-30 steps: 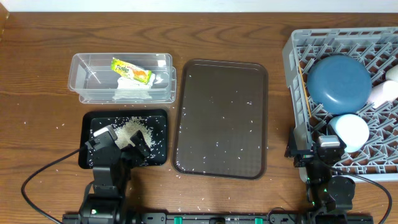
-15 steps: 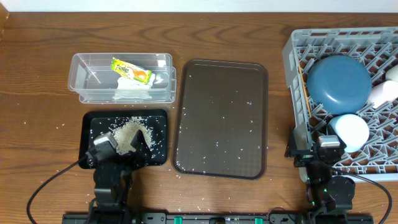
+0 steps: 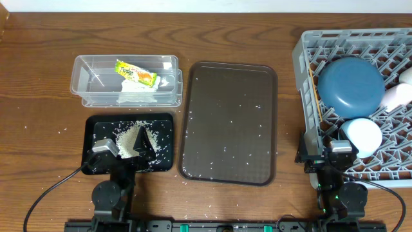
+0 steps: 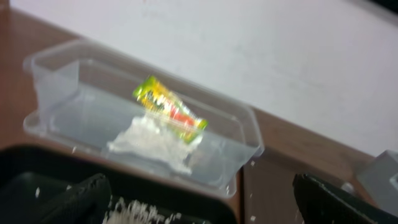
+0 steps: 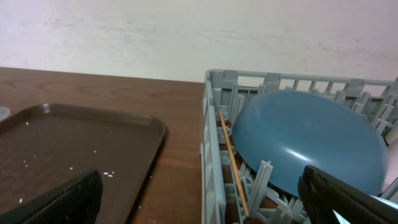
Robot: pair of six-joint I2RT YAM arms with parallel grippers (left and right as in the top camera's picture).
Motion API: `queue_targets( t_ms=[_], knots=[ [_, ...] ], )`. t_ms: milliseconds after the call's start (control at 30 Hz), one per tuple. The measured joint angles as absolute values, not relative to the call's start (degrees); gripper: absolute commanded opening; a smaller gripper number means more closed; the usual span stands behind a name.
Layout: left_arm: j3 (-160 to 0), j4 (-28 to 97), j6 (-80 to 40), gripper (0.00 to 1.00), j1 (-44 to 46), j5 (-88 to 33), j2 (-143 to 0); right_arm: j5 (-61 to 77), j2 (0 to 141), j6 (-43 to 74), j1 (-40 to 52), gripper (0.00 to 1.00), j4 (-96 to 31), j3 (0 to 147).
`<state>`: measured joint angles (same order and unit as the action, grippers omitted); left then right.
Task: Sort waste into correct bins and load items into the dishwasher rack
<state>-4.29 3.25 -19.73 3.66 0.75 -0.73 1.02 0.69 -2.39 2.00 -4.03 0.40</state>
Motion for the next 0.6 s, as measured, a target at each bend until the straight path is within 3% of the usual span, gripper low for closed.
queue_targets(
  t_ms=[167, 600],
  knots=[
    [-2.33, -3.14, -17.41, 0.97, 3.66, -0.03, -0.58, 1.02, 0.69, -2.42, 2.00, 0.99, -4.03, 0.40],
    [-0.51, 0.40, -7.40, 0.96, 3.64, -0.38, -0.58, 1.02, 0.69, -2.39, 2.00, 0.99, -4.03, 0.40]
  ],
)
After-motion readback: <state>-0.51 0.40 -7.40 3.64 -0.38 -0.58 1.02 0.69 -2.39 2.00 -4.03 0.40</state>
